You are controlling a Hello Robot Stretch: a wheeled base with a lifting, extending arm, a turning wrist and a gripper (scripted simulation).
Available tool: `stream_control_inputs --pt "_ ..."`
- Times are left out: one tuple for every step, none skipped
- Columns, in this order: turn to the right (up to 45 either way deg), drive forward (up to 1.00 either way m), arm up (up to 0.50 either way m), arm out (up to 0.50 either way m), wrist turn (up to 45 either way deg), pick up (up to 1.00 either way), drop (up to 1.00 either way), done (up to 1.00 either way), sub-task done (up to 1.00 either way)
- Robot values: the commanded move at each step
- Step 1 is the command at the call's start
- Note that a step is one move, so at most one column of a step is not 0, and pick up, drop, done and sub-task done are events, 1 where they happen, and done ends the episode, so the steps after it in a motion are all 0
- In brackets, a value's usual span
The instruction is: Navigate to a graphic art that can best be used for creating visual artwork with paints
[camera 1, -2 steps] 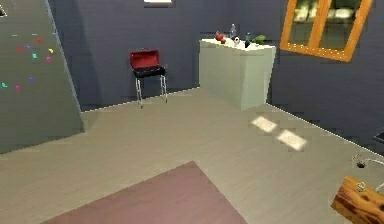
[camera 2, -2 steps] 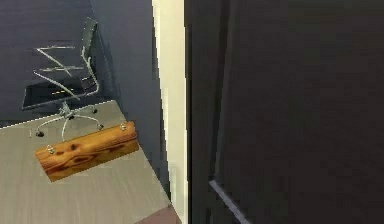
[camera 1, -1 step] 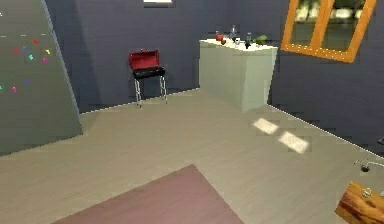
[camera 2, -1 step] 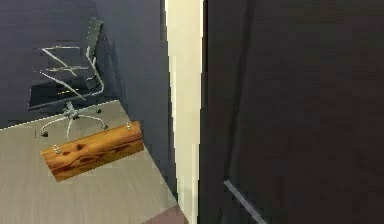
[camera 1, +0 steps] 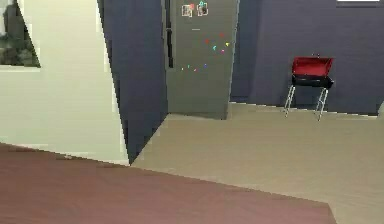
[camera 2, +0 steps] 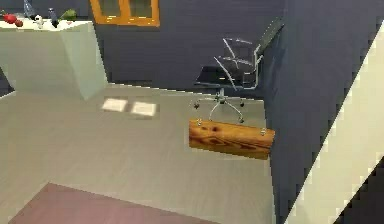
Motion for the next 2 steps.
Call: stream_control_inputs --pt "-33.0 0.0 0.0 0.0 0.0 0.0 0.0 0.0 0.0" --pt "0.0 1.0 0.0 0.0 0.0 0.0 0.0 0.0 0.0"
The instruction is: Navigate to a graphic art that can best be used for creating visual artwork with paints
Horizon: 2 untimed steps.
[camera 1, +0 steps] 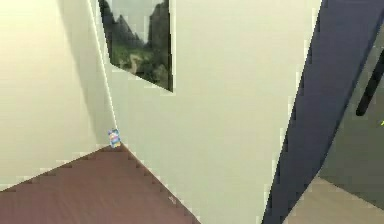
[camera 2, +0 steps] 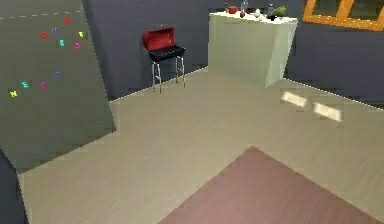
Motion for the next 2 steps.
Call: stream_control_inputs --pt "0.0 0.25 0.0 0.0 0.0 0.0 0.0 0.0 0.0" --pt "-42.0 0.0 0.0 0.0 0.0 0.0 0.0 0.0 0.0"
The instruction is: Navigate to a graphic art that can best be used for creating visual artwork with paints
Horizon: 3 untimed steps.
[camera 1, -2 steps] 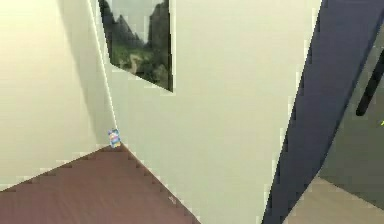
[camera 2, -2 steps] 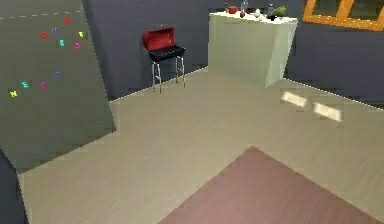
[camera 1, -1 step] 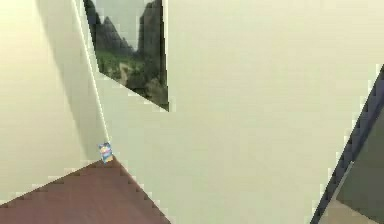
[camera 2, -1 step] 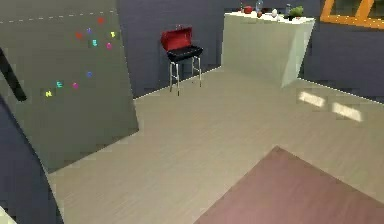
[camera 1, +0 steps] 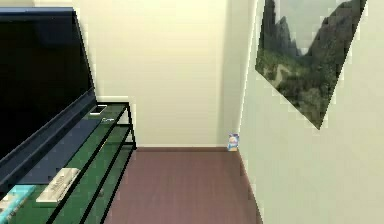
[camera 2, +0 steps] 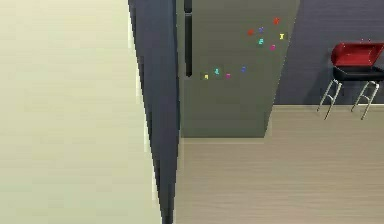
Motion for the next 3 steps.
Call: stream_control_inputs --pt "0.0 0.25 0.0 0.0 0.0 0.0 0.0 0.0 0.0" --pt "27.0 0.0 0.0 0.0 0.0 0.0 0.0 0.0 0.0" --pt "0.0 0.0 0.0 0.0 0.0 0.0 0.0 1.0 0.0"
